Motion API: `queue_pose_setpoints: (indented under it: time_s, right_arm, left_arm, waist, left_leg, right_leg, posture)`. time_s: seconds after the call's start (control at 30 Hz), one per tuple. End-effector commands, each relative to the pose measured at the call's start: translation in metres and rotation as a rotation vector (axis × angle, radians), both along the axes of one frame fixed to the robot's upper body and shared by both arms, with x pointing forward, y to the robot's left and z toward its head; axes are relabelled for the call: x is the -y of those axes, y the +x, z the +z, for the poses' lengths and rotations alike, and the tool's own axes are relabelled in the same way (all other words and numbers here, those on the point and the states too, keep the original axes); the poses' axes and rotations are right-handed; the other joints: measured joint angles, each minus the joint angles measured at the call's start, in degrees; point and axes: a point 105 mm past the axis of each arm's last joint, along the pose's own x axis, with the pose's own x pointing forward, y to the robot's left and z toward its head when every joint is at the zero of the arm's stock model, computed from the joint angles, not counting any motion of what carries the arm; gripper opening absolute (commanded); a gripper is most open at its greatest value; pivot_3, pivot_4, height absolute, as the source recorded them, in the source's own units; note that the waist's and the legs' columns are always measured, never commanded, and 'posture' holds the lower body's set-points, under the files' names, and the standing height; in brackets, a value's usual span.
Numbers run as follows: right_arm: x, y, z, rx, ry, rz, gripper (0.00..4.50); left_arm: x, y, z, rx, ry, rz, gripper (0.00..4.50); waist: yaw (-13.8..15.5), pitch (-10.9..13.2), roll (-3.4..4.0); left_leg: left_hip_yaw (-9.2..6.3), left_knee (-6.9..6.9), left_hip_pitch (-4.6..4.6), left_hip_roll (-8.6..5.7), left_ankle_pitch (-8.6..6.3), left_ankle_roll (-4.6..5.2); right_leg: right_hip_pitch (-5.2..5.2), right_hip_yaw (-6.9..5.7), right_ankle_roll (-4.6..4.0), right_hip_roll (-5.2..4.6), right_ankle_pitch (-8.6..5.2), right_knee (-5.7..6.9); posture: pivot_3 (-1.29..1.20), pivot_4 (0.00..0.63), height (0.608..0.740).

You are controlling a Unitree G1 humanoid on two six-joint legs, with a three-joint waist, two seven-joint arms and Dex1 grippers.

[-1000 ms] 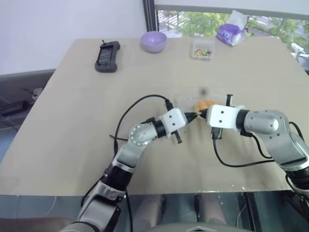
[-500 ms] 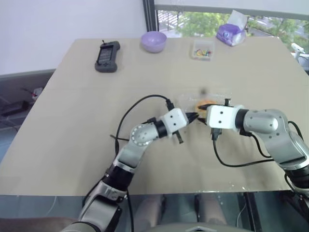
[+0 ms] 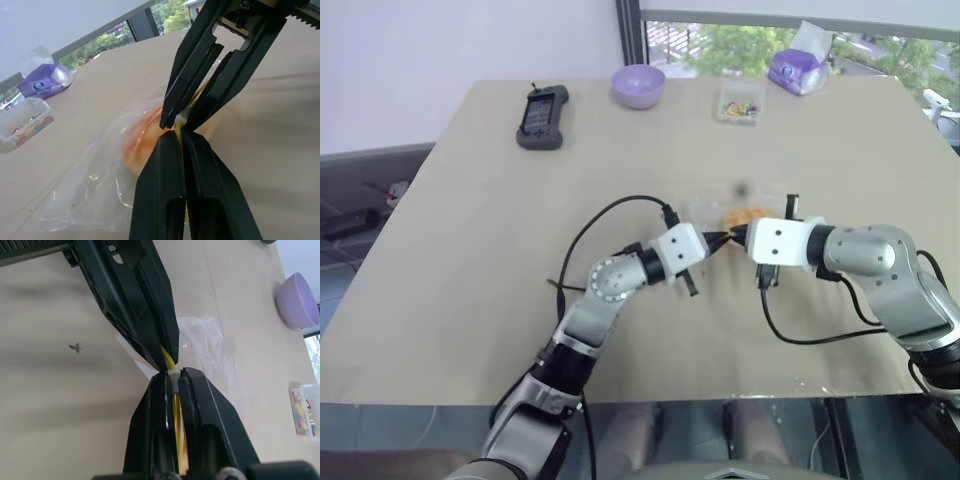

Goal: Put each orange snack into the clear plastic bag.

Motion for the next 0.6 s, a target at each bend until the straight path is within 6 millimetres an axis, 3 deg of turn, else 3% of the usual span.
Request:
queue_pose_setpoints:
  time_s: [0.03, 0.4, 0.6]
  right_arm:
    - [0.002, 0.001, 0.019, 0.075, 0.005, 0.002, 0.07]
    - [0.018, 0.005, 0.015, 0.066, -0.025, -0.053, 0.07]
    - [0.039, 0.006, 0.012, 0.056, -0.051, -0.116, 0.07]
  left_arm:
    - [0.005, -0.004, 0.008, 0.028, -0.021, -0.023, 0.00]
    - [-0.001, -0.002, 0.007, 0.030, -0.019, 0.006, 0.00]
    - [-0.017, 0.010, 0.009, 0.049, -0.006, 0.079, 0.00]
  waist:
    - [0.00, 0.00, 0.00]
    - [0.01, 0.00, 0.00]
    - [0.05, 0.00, 0.00]
  left_leg:
    - [0.00, 0.00, 0.00, 0.00, 0.00, 0.00]
    - [0.00, 0.00, 0.00, 0.00, 0.00, 0.00]
    - [0.00, 0.00, 0.00, 0.00, 0.00, 0.00]
  right_leg:
    - [0.00, 0.00, 0.00, 0.00, 0.00, 0.00]
    - [0.00, 0.00, 0.00, 0.00, 0.00, 0.00]
    - [0.00, 0.00, 0.00, 0.00, 0.00, 0.00]
  posture:
    - [0.00, 0.150, 0.740]
    - [0.00, 0.150, 0.740]
    - [0.00, 0.150, 0.740]
